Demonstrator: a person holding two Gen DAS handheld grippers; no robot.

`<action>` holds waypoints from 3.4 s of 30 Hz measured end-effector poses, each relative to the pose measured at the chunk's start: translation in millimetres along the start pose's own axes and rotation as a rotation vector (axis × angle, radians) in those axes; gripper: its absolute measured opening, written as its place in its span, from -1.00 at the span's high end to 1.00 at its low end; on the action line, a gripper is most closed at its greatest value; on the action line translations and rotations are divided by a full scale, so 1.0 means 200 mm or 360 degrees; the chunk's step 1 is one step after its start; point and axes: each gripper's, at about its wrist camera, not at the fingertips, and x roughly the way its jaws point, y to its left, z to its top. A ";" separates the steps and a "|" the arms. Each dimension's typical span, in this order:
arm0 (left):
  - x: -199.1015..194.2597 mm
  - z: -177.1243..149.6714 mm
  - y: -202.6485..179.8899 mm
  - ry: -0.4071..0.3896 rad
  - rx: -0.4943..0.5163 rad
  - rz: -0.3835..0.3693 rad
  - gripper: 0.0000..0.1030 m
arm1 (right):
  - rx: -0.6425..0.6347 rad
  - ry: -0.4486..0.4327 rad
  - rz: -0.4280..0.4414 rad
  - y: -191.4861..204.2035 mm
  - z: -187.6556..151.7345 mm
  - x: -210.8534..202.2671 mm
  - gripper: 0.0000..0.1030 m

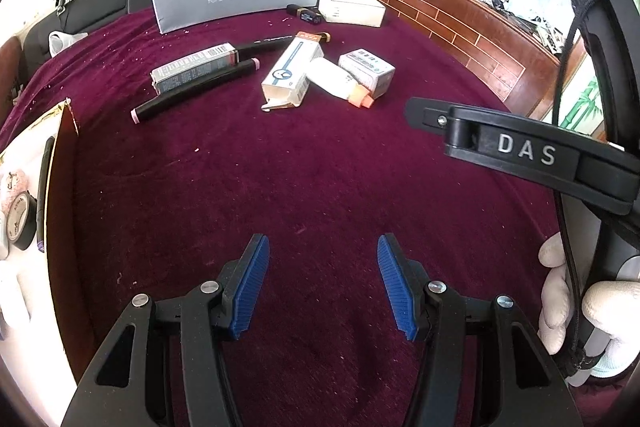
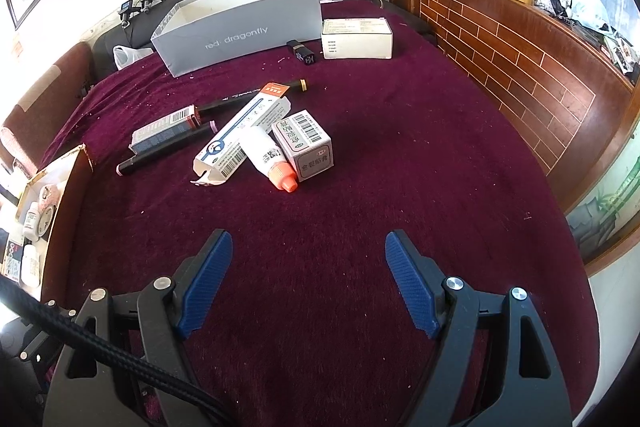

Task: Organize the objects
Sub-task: 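Grasp the white barcode-labelled box with the right gripper, then grasp the orange-and-white ointment box with the left gripper while the right gripper lifts the barcode box, then lift the ointment box and barcode box off the table with both grippers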

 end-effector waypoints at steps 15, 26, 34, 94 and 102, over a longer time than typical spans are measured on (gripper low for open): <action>0.11 0.03 0.25 0.0033 -0.0208 0.0028 0.04 | -0.0042 0.0033 0.0004 0.03 0.13 0.09 -0.53; 0.12 0.02 0.24 -0.0053 -0.0183 0.0034 -0.19 | -0.0041 0.0067 0.0061 0.04 0.43 0.37 -0.53; 0.13 0.00 0.20 -0.0102 -0.0120 0.0058 -0.38 | -0.0081 0.0193 -0.0049 0.01 0.42 0.53 -0.45; 0.08 -0.04 0.21 0.0005 -0.0077 0.0201 0.41 | 0.0219 0.0013 0.0228 -0.15 0.07 0.32 0.38; 0.14 0.02 0.20 -0.0028 -0.0109 0.0210 -0.01 | 0.0060 0.0099 0.0039 -0.06 0.08 0.32 0.37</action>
